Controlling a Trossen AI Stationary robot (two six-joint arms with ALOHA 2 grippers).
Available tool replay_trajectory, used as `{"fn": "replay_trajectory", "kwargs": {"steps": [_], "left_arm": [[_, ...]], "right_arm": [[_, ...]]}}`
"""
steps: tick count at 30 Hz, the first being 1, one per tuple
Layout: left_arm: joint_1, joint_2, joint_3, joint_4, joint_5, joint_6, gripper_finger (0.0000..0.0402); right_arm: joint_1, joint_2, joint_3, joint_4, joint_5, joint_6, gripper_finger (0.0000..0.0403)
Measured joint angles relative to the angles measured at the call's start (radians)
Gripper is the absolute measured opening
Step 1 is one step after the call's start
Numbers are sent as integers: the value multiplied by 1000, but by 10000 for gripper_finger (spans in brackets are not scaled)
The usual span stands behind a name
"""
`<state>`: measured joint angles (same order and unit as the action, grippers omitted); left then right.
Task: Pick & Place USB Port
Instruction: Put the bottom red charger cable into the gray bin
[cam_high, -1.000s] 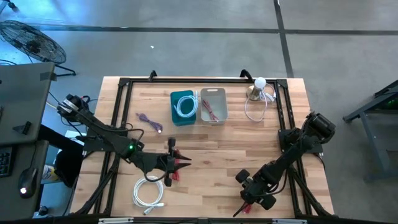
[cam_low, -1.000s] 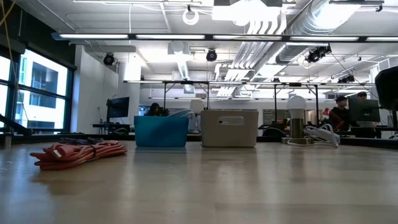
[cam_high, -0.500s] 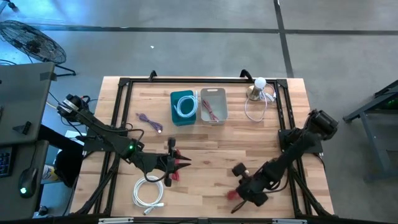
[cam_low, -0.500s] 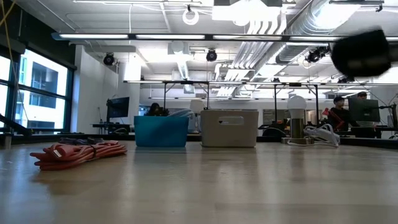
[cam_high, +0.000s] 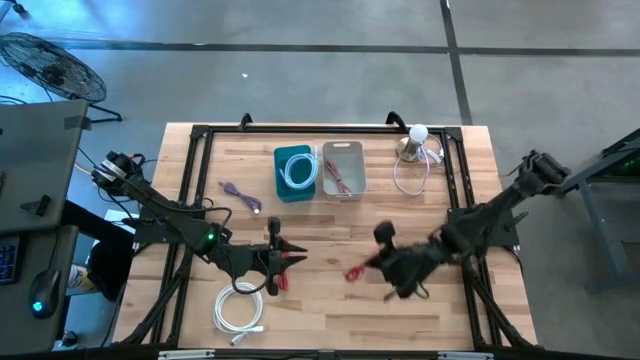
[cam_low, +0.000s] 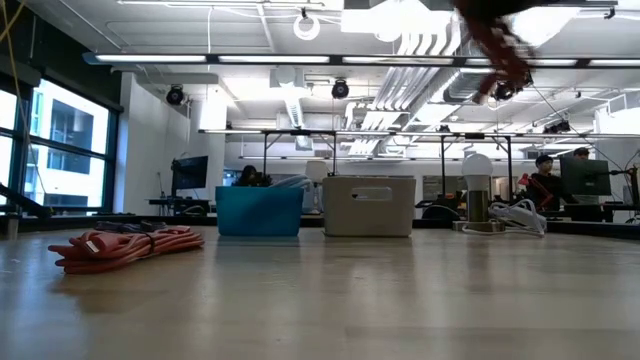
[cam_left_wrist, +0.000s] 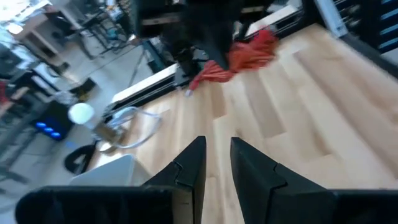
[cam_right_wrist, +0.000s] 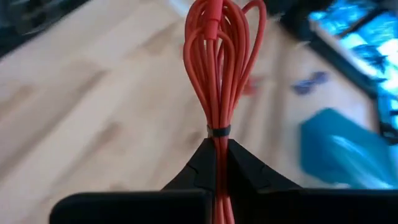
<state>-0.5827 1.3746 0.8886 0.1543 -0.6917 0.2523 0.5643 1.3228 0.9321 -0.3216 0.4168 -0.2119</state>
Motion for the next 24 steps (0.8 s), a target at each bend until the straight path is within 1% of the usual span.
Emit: {"fn": "replay_trajectory", "kwargs": {"steps": [1,3,7,12,17,21,24], "left_arm": [[0,0,0,0,-14,10,72],[0,0,0,-1,-49,36,72],[2,0,0,-2,-88,71,72],[32,0,0,1,-86,83,72],[75,0,0,-3,-77,83,72],[108,0,0,-33,-77,83,72],[131,0,0,-76,-77,83,72]], "right_arm": [[-31,-18,0,8,-2,-20,8],[-100,-50,0,22,-38,-59,8],[-256,-91,0,72,-169,-107,8],[-462,-100,1,155,-321,-146,8],[-669,-99,1,207,-504,-145,8],[-795,-92,1,249,-622,-131,8],[-867,-68,2,289,-709,-119,8]]}}
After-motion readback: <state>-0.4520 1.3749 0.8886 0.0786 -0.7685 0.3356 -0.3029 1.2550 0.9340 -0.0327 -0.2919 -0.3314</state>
